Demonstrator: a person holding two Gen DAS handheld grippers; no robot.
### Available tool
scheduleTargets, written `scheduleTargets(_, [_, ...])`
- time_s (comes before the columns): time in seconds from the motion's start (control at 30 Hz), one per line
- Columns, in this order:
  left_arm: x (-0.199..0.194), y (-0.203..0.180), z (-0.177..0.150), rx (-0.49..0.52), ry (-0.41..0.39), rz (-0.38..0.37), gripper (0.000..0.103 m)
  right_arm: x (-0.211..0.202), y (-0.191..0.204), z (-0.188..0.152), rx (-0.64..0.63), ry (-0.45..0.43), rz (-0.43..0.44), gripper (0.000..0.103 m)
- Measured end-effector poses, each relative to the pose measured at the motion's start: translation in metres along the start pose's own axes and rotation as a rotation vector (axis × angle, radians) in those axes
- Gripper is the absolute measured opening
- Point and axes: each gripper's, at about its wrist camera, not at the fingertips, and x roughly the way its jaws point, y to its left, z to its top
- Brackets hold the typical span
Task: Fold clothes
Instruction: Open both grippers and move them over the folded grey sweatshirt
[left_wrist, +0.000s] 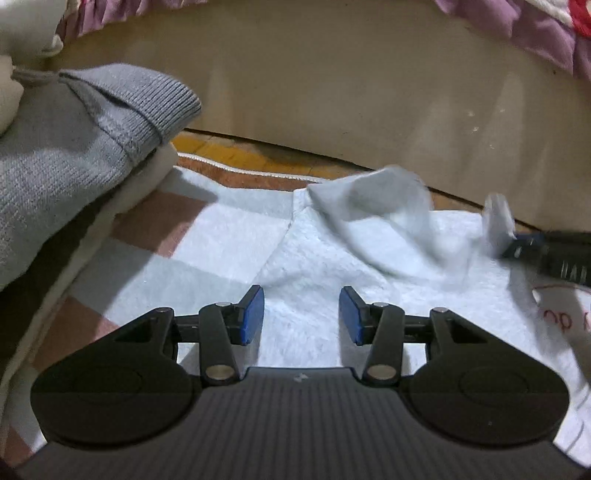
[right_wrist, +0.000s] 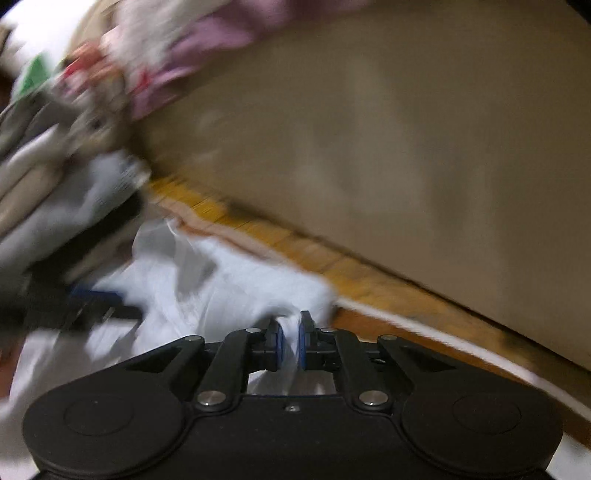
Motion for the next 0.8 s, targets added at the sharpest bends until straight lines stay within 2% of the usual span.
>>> scheduleTargets(0.07, [-0.001, 0.000, -0.001, 0.019, -0.010, 0.022, 0.045, -0.002, -0.005, 0.000, -0.005, -0.018, -0.018, 0.010])
scheduleTargets(0.1, [-0.001, -0.001, -0.002, 0.035, -0.011, 0.056, 0.045, -0.004, -0.007, -0.001, -0.014, -0.026, -0.041, 0.013])
scheduleTargets(0.13, [0.000, -0.002, -0.002, 0.056, -0.010, 0.108, 0.047, -0.006, -0.009, 0.000, -0.011, -0.028, -0.066, 0.022])
scheduleTargets(0.17, [0.001, 0.000, -0.003, 0.060, -0.004, 0.150, 0.051, -0.008, -0.014, 0.000, 0.008, -0.024, -0.066, 0.026])
scheduleTargets(0.2, [0.001, 0.007, -0.003, 0.034, -0.002, 0.151, 0.053, -0.010, -0.019, 0.000, 0.048, -0.010, -0.032, 0.026])
scheduleTargets(0.23, [0.001, 0.016, -0.003, -0.011, -0.003, 0.113, 0.053, -0.011, -0.025, 0.001, 0.087, 0.003, 0.002, 0.028])
scheduleTargets(0.33, [-0.006, 0.042, -0.009, -0.108, -0.008, -0.012, 0.053, -0.009, -0.044, -0.001, 0.248, 0.060, 0.139, 0.047])
scheduleTargets(0.43, [-0.020, 0.054, -0.022, -0.128, 0.000, -0.046, 0.053, 0.000, -0.050, -0.005, 0.331, 0.121, 0.231, 0.050])
scheduleTargets(0.5, [-0.033, 0.060, -0.032, -0.144, 0.004, -0.051, 0.054, 0.001, -0.041, -0.006, 0.279, 0.119, 0.218, 0.050])
scheduleTargets(0.6, [-0.053, 0.066, -0.049, -0.154, 0.011, -0.008, 0.054, -0.001, -0.028, -0.002, 0.207, 0.135, 0.181, 0.050])
scheduleTargets(0.73, [-0.084, 0.062, -0.075, -0.069, 0.053, 0.161, 0.054, -0.022, -0.013, 0.014, 0.157, 0.138, 0.134, 0.050])
scheduleTargets(0.8, [-0.100, 0.066, -0.089, -0.077, 0.060, 0.179, 0.054, -0.046, -0.011, 0.020, 0.138, 0.130, 0.113, 0.050])
